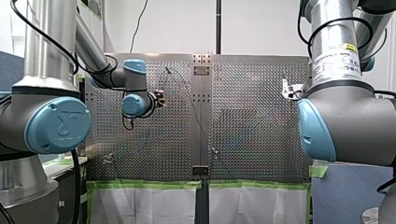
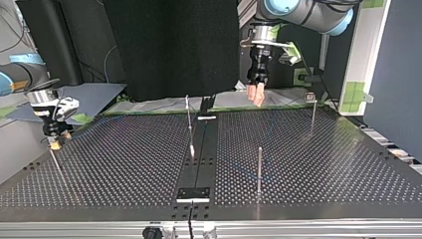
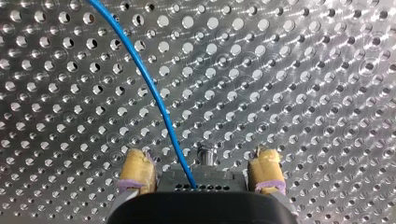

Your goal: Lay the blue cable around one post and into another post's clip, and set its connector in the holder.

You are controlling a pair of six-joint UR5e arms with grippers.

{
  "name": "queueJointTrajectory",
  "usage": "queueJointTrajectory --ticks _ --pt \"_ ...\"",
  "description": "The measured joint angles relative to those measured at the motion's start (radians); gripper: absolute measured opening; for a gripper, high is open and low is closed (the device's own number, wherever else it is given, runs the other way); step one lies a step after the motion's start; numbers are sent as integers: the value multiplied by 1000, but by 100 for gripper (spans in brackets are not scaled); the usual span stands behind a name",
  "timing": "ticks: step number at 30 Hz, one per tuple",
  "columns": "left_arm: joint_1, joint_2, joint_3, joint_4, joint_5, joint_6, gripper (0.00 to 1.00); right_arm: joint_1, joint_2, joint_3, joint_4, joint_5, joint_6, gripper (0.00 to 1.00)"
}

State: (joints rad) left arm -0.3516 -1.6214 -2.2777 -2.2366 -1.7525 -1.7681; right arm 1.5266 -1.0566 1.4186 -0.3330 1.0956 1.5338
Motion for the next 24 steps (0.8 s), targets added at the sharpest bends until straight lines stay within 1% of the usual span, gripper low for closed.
queueJointTrajectory --ticks 13,19,24 --pt "0 -1 0 1 0 -6 100 0 -1 0 1 -2 -3 99" --pt "0 -2 0 2 0 -7 100 2 -1 0 1 -15 -5 99" --pt "0 -3 0 3 0 -8 100 4 -1 0 0 -18 -6 99"
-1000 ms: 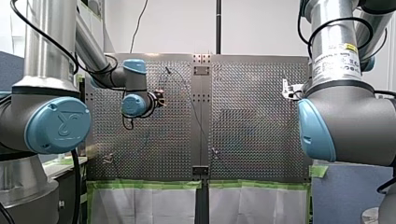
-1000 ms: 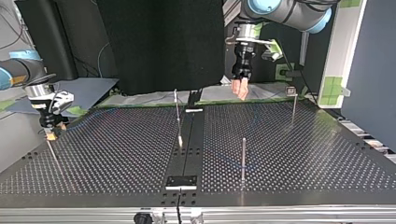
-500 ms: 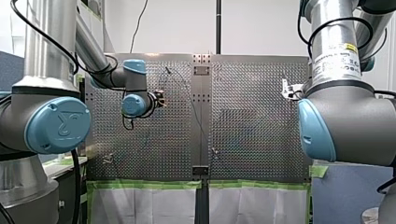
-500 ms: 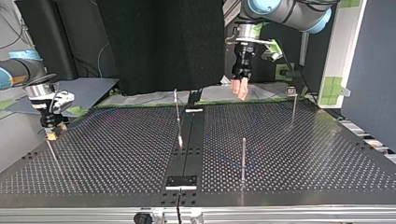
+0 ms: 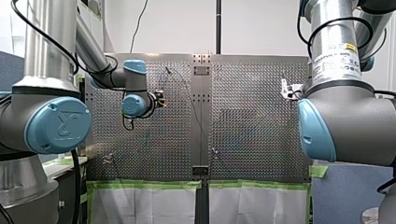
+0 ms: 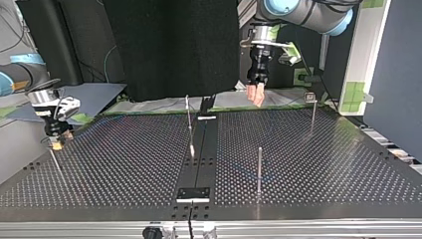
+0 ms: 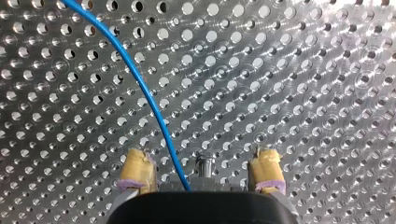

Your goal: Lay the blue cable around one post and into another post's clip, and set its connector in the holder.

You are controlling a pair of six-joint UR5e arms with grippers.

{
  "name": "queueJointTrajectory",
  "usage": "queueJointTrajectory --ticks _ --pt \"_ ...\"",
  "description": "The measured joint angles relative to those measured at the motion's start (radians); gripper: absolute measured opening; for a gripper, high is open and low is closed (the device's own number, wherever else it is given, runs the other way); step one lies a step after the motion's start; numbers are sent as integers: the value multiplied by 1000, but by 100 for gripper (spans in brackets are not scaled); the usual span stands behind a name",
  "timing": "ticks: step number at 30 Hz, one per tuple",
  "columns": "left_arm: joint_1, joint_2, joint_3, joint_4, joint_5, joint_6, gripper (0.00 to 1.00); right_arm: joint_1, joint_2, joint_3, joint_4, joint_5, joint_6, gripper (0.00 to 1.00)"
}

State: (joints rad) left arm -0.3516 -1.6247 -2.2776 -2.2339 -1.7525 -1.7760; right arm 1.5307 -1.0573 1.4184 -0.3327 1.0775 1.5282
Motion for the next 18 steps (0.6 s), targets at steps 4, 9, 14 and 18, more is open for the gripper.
queueJointTrajectory --ticks 4,9,14,18 --pt "1 0 0 1 0 0 100 3 0 0 -1 0 0 99" --pt "1 0 0 2 0 -1 100 6 0 0 -1 0 -2 99" --pt "2 -1 0 2 0 -2 100 9 0 0 0 -2 -8 99" --pt "3 -1 0 2 0 -2 100 12 0 0 0 -2 -10 99"
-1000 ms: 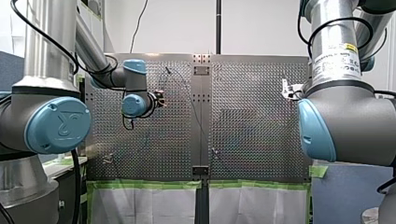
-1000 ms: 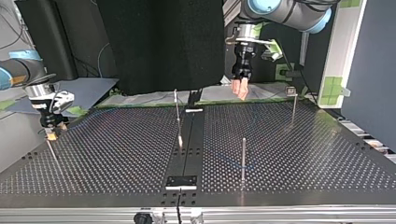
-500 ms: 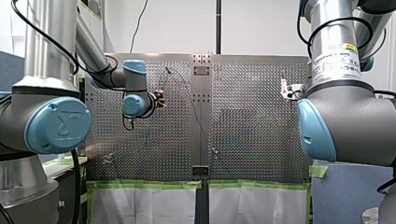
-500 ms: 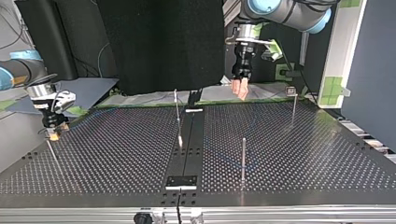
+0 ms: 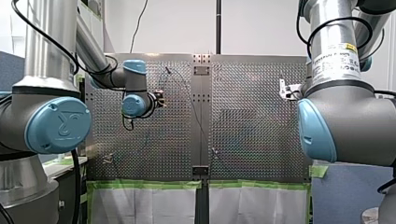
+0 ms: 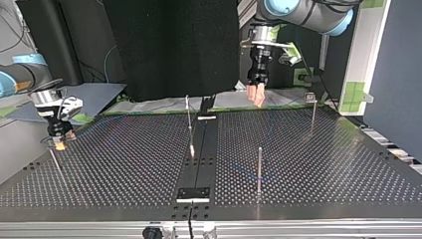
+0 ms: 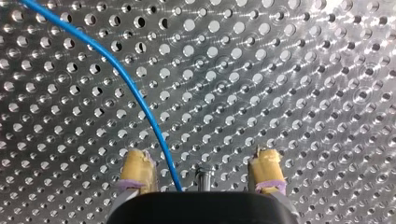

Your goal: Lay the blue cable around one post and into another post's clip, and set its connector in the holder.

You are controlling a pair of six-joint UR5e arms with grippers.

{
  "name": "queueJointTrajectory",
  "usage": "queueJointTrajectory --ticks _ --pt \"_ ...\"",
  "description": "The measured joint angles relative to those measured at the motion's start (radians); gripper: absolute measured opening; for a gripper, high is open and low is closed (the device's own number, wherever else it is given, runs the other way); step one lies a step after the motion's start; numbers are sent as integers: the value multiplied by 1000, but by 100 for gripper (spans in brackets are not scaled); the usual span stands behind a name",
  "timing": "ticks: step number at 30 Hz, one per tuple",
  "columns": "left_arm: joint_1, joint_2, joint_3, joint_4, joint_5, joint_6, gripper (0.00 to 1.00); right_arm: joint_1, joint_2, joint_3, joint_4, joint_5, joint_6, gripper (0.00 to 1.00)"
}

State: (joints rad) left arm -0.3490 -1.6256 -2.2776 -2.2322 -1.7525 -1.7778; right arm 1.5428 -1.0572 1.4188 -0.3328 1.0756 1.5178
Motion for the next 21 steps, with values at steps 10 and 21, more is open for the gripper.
queueJointTrajectory --ticks 10,21 --pt "0 0 0 0 0 0 100 7 0 0 3 0 -7 99" --pt "0 -1 0 0 0 -2 100 15 0 0 39 4 -50 99"
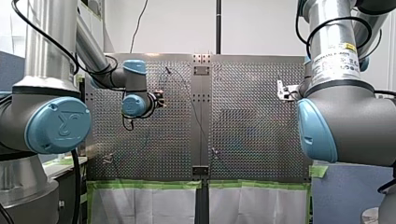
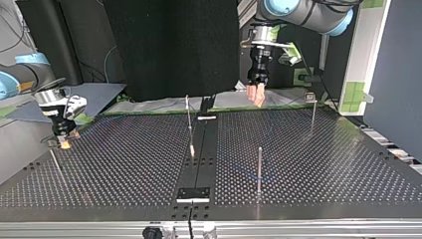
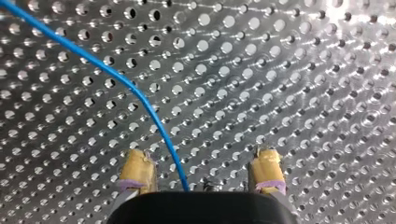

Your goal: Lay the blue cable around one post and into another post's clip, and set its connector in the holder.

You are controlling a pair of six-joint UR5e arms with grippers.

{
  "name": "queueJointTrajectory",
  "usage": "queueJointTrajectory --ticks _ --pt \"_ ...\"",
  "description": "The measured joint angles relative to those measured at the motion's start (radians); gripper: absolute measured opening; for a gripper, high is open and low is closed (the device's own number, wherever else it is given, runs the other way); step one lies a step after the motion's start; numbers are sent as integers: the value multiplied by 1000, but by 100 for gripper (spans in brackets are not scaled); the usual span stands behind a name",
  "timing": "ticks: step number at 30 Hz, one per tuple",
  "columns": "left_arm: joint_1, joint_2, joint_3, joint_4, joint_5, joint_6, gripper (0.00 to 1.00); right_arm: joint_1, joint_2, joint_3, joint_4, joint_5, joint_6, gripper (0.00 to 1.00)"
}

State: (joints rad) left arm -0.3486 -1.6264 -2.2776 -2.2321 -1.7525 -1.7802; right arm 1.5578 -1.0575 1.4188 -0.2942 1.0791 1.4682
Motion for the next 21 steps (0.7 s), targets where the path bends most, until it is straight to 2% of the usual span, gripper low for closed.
queueJointTrajectory --ticks 3,12,21 --pt "0 0 0 0 0 -2 100 1 0 1 13 3 -17 99" --pt "0 0 0 0 3 -7 100 6 -1 1 42 6 -47 99" --pt "1 0 0 0 3 -13 100 8 -16 1 67 12 -63 99"
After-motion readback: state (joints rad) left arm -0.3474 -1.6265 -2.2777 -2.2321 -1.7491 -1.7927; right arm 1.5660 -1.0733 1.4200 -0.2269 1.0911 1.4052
